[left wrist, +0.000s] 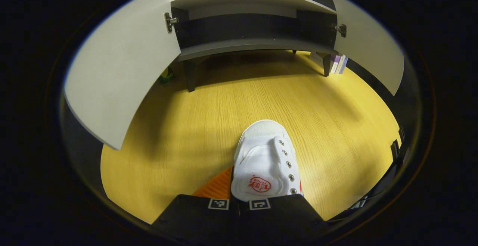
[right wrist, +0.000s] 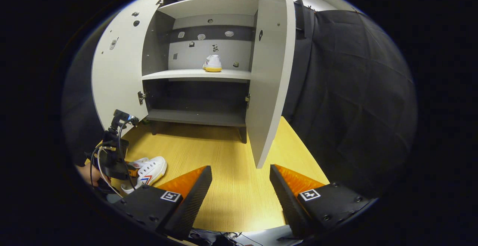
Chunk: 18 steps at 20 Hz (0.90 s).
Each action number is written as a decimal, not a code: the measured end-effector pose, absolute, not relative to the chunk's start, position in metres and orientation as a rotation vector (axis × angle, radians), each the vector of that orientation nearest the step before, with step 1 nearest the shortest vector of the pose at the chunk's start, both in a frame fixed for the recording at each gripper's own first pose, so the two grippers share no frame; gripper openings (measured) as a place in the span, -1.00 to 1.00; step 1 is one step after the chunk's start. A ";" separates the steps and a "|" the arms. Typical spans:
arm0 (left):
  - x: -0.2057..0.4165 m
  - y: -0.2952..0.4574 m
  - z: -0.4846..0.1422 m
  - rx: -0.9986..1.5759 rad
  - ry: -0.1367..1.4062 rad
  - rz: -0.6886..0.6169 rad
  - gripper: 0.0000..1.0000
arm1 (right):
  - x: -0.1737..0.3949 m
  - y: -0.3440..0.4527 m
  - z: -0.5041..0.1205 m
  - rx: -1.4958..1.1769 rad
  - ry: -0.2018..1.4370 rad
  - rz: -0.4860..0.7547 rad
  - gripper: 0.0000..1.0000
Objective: Grab one shoe with the right hand and put it into the shoe cabinet, grab the other shoe with the left hand and put it into the shoe cabinet; then close the right door with the right hand and the left door with the left hand.
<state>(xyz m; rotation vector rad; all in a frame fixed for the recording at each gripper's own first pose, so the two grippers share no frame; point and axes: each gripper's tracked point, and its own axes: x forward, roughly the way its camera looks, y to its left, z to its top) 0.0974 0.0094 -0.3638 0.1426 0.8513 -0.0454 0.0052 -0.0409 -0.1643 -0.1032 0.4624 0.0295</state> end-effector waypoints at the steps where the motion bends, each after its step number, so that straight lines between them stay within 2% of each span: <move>1: 0.099 0.009 -0.354 0.159 0.833 -0.044 -0.89 | 0.007 -0.043 -0.166 -0.105 0.465 0.029 0.97; 8: 0.112 -0.012 -0.257 0.074 0.714 -0.050 -0.90 | 0.012 -0.048 -0.175 -0.072 0.488 0.045 0.97; 18: 0.175 -0.037 -0.092 0.041 0.495 -0.051 -0.89 | 0.010 -0.055 -0.184 -0.027 0.483 0.095 0.97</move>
